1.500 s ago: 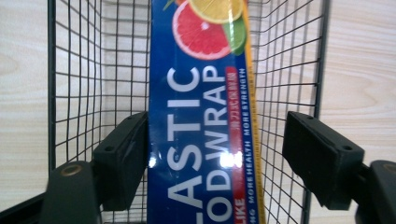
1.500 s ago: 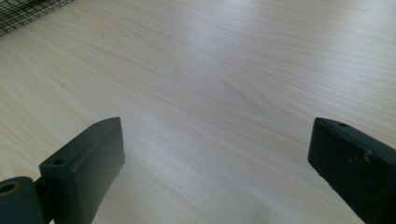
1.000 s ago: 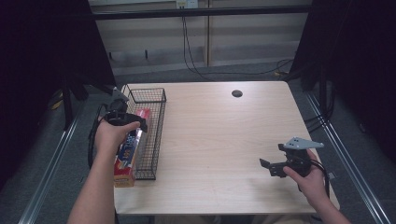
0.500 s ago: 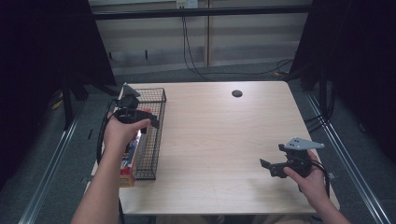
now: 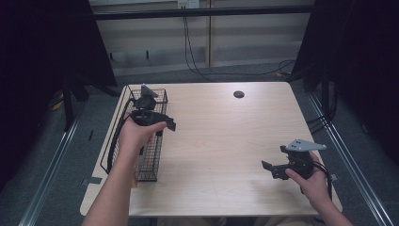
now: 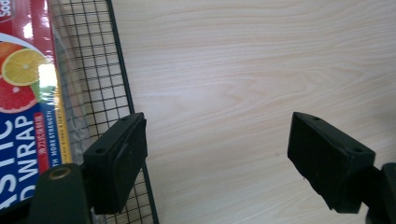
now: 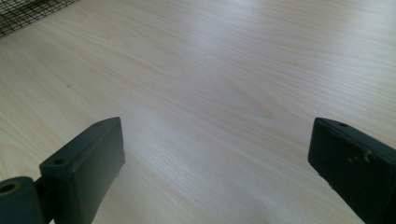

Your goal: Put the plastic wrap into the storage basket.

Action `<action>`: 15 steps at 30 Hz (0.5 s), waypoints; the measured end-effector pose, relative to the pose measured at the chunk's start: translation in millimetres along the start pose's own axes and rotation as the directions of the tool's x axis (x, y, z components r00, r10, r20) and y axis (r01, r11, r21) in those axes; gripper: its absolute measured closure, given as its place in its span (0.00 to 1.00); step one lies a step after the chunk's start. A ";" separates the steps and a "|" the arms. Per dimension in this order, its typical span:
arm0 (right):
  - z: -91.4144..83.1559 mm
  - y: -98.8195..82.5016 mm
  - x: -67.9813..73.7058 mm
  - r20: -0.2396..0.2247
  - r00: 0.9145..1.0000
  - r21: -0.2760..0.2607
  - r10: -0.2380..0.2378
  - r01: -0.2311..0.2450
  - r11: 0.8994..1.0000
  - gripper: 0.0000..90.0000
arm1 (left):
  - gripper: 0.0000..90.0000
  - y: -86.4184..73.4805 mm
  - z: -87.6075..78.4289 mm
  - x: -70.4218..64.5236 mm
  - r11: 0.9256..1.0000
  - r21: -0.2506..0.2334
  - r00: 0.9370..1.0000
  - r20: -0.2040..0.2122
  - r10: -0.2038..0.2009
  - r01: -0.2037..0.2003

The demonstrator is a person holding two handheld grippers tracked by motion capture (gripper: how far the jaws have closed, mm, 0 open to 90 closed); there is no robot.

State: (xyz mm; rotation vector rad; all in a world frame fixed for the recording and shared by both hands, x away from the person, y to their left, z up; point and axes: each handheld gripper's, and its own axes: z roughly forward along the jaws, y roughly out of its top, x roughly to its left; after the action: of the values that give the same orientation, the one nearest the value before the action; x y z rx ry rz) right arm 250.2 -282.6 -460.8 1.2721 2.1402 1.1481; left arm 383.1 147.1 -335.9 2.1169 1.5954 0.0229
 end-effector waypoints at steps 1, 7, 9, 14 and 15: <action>0.1 0.0 0.1 0.000 1.000 0.000 -0.001 0.001 1.000 0.04 | 0.22 -0.2 0.7 -1.4 1.000 0.002 1.000 -0.004 0.007 -0.007; -0.1 0.2 0.2 0.000 1.000 -0.001 0.000 0.000 1.000 0.04 | 0.22 -1.4 3.1 -11.5 1.000 0.004 1.000 0.014 0.027 -0.027; -0.1 0.3 0.4 0.000 1.000 -0.002 -0.001 0.001 1.000 0.04 | 0.22 -2.1 3.8 -15.9 0.999 -0.002 0.999 0.019 0.037 -0.037; -0.2 0.4 0.8 0.003 1.000 -0.004 -0.001 0.001 1.000 0.04 | 0.22 -3.9 6.9 -24.4 0.998 0.001 0.998 0.016 0.067 -0.067; -0.4 0.4 0.7 0.002 1.000 -0.005 -0.004 0.004 1.000 0.04 | 0.21 -4.4 7.6 -25.8 0.998 0.002 0.998 0.013 0.067 -0.067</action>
State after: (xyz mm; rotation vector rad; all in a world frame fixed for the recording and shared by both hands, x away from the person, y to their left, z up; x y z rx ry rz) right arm 249.8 -282.2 -460.2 1.2657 2.1357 1.1496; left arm 373.2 121.7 -337.4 2.1676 1.5178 0.0295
